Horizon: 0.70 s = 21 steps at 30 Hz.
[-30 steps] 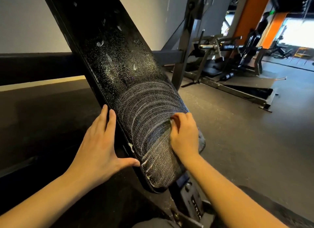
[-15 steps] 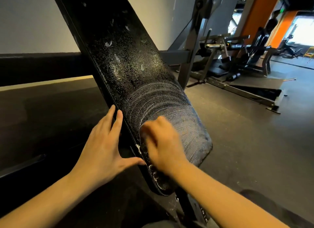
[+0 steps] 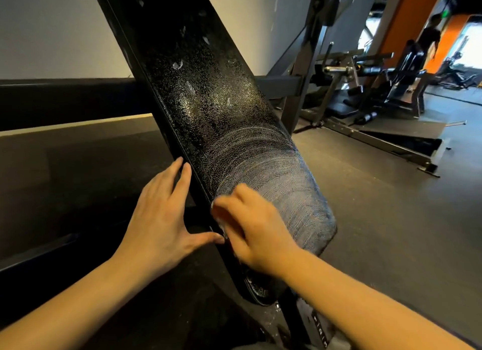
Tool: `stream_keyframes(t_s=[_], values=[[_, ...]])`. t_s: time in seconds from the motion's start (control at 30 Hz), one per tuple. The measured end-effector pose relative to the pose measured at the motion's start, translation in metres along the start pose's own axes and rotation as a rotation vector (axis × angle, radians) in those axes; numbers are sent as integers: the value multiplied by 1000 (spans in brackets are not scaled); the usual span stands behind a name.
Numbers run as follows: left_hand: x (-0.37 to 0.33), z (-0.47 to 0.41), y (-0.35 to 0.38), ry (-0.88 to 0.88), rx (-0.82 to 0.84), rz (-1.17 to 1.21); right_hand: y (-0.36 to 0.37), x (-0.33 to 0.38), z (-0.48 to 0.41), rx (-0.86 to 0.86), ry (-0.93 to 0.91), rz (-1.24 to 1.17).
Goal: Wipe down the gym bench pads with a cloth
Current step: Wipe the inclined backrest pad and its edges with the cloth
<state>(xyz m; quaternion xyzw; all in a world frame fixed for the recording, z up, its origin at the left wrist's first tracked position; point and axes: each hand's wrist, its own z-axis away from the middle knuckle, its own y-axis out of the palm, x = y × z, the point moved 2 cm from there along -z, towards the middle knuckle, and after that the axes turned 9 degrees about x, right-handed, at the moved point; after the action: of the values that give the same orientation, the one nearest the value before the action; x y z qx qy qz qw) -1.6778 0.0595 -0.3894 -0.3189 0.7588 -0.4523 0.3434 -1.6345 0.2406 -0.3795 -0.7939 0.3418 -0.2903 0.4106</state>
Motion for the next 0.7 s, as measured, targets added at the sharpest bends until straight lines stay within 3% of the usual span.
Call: stream_keyframes(t_s=[0.03,0.07,0.2,0.27,0.33,0.43,0.5,0.57,0.67,0.7], values=[[0,0,0,0,0,-3,-7,-10,9,58,-86,30],[0,0,-1,-1,2,-6,-16,-32,13,43,-49,86],[0,1,-1,1,7,-21,-52,-142,-12,-295,704,150],[1,0,1,6,15,-21,-44,-132,-42,-354,805,148],[2,-1,2,16,11,-21,-22,-80,-66,-334,606,70],[6,-2,2,19,6,-48,1,-2,-39,-94,93,-48],[9,-2,1,28,15,-59,-9,-13,-10,20,-44,-8],[9,-2,1,29,23,-49,-27,-66,-3,-74,148,106],[5,-2,2,13,29,-37,-53,-146,-28,-301,715,146],[4,-2,2,8,35,-37,-53,-148,-45,-336,801,146]])
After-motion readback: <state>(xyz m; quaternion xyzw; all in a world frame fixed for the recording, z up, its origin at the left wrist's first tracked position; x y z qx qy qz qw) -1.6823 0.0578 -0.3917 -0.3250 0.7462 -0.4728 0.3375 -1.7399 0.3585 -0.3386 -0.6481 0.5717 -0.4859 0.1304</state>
